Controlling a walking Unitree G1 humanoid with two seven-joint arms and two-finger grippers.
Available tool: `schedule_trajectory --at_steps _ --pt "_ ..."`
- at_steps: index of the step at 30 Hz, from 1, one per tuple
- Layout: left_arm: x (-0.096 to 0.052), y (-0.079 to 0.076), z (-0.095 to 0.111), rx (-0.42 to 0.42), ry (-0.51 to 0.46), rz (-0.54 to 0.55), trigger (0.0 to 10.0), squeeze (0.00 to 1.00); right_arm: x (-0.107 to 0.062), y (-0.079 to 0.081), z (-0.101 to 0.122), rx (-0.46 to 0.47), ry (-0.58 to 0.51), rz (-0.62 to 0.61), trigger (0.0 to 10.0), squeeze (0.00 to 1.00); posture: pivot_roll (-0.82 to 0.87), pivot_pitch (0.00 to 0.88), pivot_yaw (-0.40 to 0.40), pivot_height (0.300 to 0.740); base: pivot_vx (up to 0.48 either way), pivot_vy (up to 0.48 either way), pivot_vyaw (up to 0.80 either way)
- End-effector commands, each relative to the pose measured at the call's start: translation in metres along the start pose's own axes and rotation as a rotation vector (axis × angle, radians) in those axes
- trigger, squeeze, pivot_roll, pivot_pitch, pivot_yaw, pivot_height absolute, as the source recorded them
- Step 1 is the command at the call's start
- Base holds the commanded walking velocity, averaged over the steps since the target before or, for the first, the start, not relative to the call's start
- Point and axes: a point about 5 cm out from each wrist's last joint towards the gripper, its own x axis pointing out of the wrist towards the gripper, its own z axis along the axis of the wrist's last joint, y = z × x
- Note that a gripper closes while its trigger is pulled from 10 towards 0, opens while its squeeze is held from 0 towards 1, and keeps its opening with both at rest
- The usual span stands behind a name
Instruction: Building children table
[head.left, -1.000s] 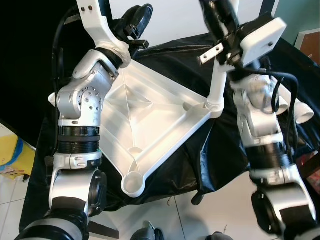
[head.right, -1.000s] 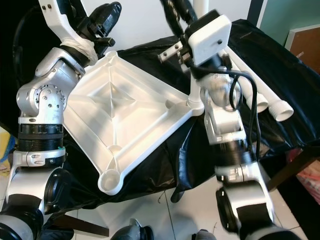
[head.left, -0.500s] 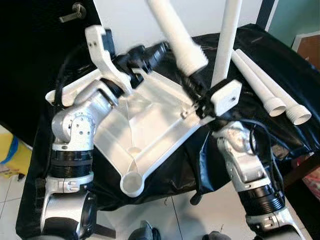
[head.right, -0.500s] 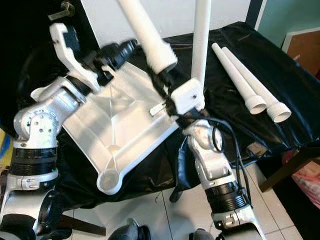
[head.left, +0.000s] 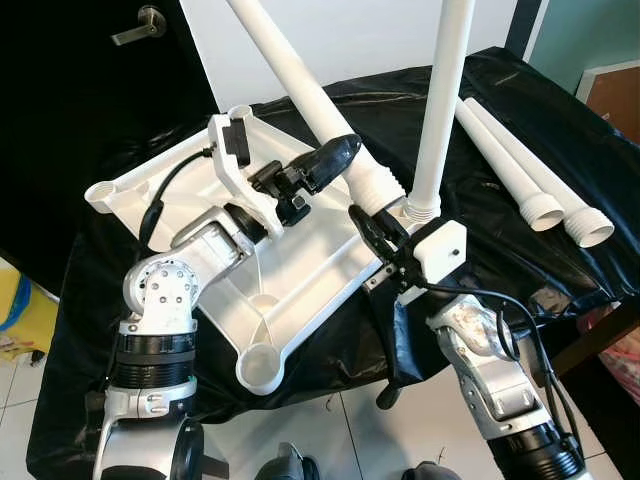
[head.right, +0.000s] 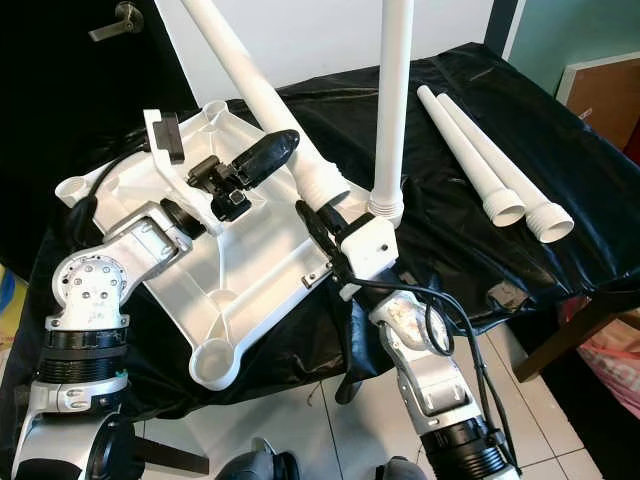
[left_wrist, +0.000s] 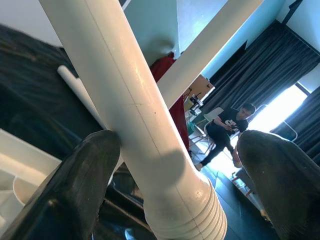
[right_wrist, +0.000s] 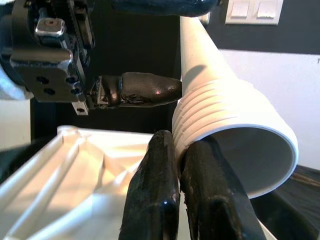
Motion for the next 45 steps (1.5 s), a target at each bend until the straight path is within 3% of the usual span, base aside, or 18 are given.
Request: schedule_trajectory --at_steps 1,2,4,6,11,14,15,18,20,23,26,31,32,43,44,45 --pt "0.001 -0.021 0.001 -0.020 -0.015 -0.389 10.0 0.00 0.001 0.023 -0.003 0.017 0.019 0.131 10.0 0.00 -0.07 0.065 0.088 0.740 0.000 0.000 0.00" --pt "0.001 -0.021 0.001 -0.020 -0.015 -0.389 10.0 0.00 0.001 0.023 -0.003 0.017 0.019 0.131 10.0 0.00 -0.07 0.065 0.088 0.740 0.000 0.000 0.00" --pt "0.004 -0.006 0.001 -0.050 -0.028 -0.305 10.0 0.00 -0.003 0.026 -0.006 0.005 0.039 0.160 10.0 0.00 -0.07 0.060 0.088 0.740 0.000 0.000 0.00" --pt "0.004 -0.006 0.001 -0.050 -0.028 -0.305 10.0 0.00 -0.003 0.026 -0.006 0.005 0.039 0.160 10.0 0.00 -0.07 0.060 0.088 0.740 0.000 0.000 0.00" --pt "0.005 0.024 0.004 -0.067 -0.044 -0.149 10.0 0.00 -0.009 0.027 -0.009 -0.014 0.062 0.189 10.0 0.00 -0.08 0.064 0.092 0.740 0.000 0.000 0.00" --pt "0.004 0.031 0.007 -0.078 -0.055 -0.116 10.0 0.00 -0.011 0.027 -0.009 -0.016 0.068 0.192 10.0 0.00 -0.08 0.065 0.092 0.740 0.000 0.000 0.00" --pt "0.001 0.043 0.014 -0.073 -0.078 -0.055 10.0 0.00 -0.016 0.027 -0.011 -0.016 0.082 0.197 10.0 0.00 -0.08 0.065 0.092 0.740 0.000 0.000 0.00" --pt "-0.001 0.054 0.022 -0.066 -0.108 0.002 10.0 0.00 -0.021 0.027 -0.012 -0.018 0.095 0.203 10.0 0.00 -0.08 0.067 0.090 0.740 0.000 0.000 0.00" --pt "-0.008 0.074 0.041 -0.081 -0.177 0.110 10.0 0.00 -0.027 0.024 -0.013 -0.035 0.111 0.215 10.0 0.00 -0.09 0.071 0.089 0.740 0.000 0.000 0.00" --pt "-0.008 0.074 0.041 -0.081 -0.177 0.110 10.0 0.00 -0.027 0.024 -0.013 -0.035 0.111 0.215 10.0 0.00 -0.09 0.071 0.089 0.740 0.000 0.000 0.00" --pt "-0.014 0.088 0.055 -0.134 -0.250 0.185 10.0 0.00 -0.028 0.021 -0.013 -0.054 0.115 0.226 10.0 0.00 -0.10 0.073 0.089 0.740 0.000 0.000 0.00" --pt "-0.017 0.094 0.060 -0.164 -0.287 0.226 10.0 0.00 -0.028 0.019 -0.012 -0.062 0.115 0.233 10.0 0.00 -0.10 0.073 0.087 0.740 0.000 0.000 0.00" --pt "-0.017 0.097 0.061 -0.204 -0.312 0.235 0.0 0.00 -0.028 0.018 -0.012 -0.071 0.112 0.240 10.0 0.00 -0.10 0.074 0.088 0.740 0.000 0.000 0.00" --pt "-0.013 0.093 0.060 -0.241 -0.324 0.158 0.0 0.00 -0.026 0.017 -0.013 -0.086 0.110 0.232 10.0 0.00 -0.09 0.075 0.080 0.740 0.000 0.000 0.00" --pt "-0.013 0.094 0.062 -0.254 -0.335 0.150 0.0 0.00 -0.026 0.017 -0.012 -0.085 0.110 0.230 10.0 0.29 -0.09 0.076 0.079 0.740 0.000 0.000 0.00" --pt "-0.013 0.094 0.062 -0.254 -0.335 0.150 0.0 0.00 -0.026 0.017 -0.012 -0.085 0.110 0.230 10.0 0.29 -0.09 0.076 0.079 0.740 0.000 0.000 0.00"
